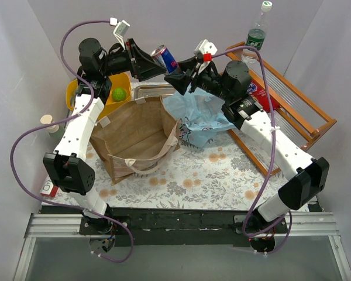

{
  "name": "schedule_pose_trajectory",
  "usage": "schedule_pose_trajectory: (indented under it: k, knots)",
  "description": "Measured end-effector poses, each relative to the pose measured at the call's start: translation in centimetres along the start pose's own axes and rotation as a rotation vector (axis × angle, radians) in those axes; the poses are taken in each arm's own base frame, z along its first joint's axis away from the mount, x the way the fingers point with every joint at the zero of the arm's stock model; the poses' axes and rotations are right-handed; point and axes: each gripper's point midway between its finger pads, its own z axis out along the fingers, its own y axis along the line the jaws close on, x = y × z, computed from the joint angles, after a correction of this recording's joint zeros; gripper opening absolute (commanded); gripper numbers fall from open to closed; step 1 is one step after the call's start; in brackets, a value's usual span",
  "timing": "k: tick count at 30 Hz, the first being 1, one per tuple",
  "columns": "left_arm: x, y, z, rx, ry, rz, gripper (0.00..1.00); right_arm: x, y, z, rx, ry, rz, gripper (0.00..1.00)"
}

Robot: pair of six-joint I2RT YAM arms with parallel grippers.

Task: Untie the knot of the grocery bags and take out the mixed food

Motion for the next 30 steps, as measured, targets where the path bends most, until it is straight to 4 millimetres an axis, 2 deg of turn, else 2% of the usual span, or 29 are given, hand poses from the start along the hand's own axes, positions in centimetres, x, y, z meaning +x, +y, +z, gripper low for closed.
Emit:
schedule_pose_trajectory:
  k: [4, 6, 7, 10, 12, 13, 15, 16, 18, 19, 23, 26, 27, 28, 30]
  knots:
    - [0.2, -1.4, 1.3, 0.041, 0.003, 0.023, 0.7, 1.1, 1.3, 1.0, -0.035, 0.013, 0.006, 0.01]
    - [0.4, -2.2, 1.9, 0.068, 0.01, 0.05, 0.58, 1.9, 2.0, 1.6, -0.046, 0.03, 0.016, 0.01]
    - [0.4, -2.4, 2.0, 0.075, 0.011, 0.062, 0.38, 2.2, 2.1, 1.7, -0.046, 0.037, 0.02, 0.01]
    - [0.4, -2.0, 2.1, 0.074, 0.009, 0.101, 0.05, 2.3, 2.0, 1.8, -0.041, 0.036, 0.016, 0.01]
    - [0.5, -1.9, 2.1, 0.075, 0.01, 0.121, 0.02, 2.4, 2.1, 1.8, -0.038, 0.039, 0.01, 0.01]
    - [0.6, -1.8, 2.1, 0.076, 0.011, 0.128, 0.0, 2.5, 2.0, 1.8, -0.038, 0.041, 0.007, 0.2]
    - [0.9, -1.7, 2.0, 0.075, 0.013, 0.139, 0.0, 2.7, 2.1, 1.8, -0.039, 0.05, -0.001, 0.43]
    - [1.0, -1.5, 2.1, 0.075, 0.014, 0.147, 0.0, 2.9, 2.1, 1.8, -0.041, 0.057, -0.01, 0.59]
    - [1.2, -1.4, 2.1, 0.075, 0.019, 0.173, 0.0, 3.2, 2.0, 1.7, -0.041, 0.07, -0.028, 0.73]
    - [1.3, -1.3, 2.1, 0.075, 0.021, 0.181, 0.0, 3.4, 2.0, 1.5, -0.041, 0.075, -0.038, 0.87]
    - [1.6, -1.0, 3.5, 0.124, 0.058, 0.22, 0.0, 3.4, 2.8, -0.9, -0.05, 0.107, -0.095, 0.96]
    - [1.1, 0.2, 6.1, 0.158, 0.067, 0.266, 0.0, 2.6, 3.6, -5.0, -0.038, 0.152, -0.153, 0.98]
    - [1.2, 0.7, 7.1, 0.161, 0.068, 0.274, 0.0, 2.0, 4.4, -7.2, -0.036, 0.161, -0.186, 0.98]
    - [1.4, 1.3, 8.1, 0.168, 0.07, 0.28, 0.0, 1.8, 4.8, -8.2, -0.038, 0.167, -0.199, 0.98]
    - [2.3, 2.5, 9.9, 0.167, 0.075, 0.287, 0.0, 1.0, 5.8, -11.3, -0.031, 0.176, -0.243, 0.97]
